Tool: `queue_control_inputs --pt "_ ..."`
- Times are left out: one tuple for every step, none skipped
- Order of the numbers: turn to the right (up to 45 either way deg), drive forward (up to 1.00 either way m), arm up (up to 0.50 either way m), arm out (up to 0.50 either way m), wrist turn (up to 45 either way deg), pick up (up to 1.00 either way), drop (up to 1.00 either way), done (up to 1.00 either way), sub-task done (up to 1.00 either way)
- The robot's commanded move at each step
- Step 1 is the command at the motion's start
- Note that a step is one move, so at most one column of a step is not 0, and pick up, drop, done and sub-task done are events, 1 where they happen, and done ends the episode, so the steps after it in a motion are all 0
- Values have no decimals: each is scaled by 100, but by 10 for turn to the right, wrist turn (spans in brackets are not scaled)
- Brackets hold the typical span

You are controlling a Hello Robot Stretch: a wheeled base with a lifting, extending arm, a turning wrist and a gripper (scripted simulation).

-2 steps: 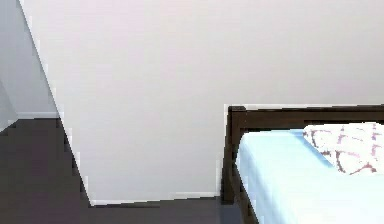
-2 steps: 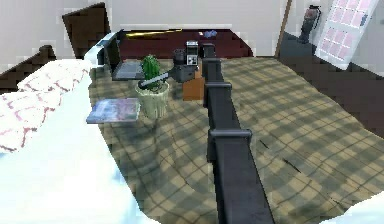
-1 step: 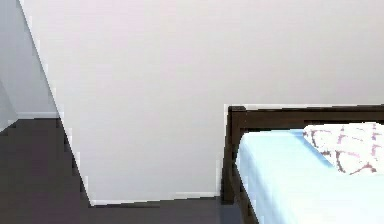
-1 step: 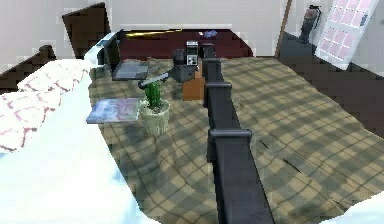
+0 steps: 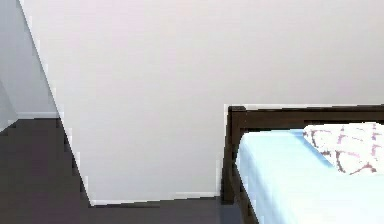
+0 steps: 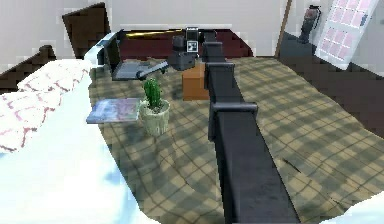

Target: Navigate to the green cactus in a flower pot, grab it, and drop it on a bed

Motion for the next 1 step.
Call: queue_control_inputs --pt "0 0 0 -8 0 0 0 0 0"
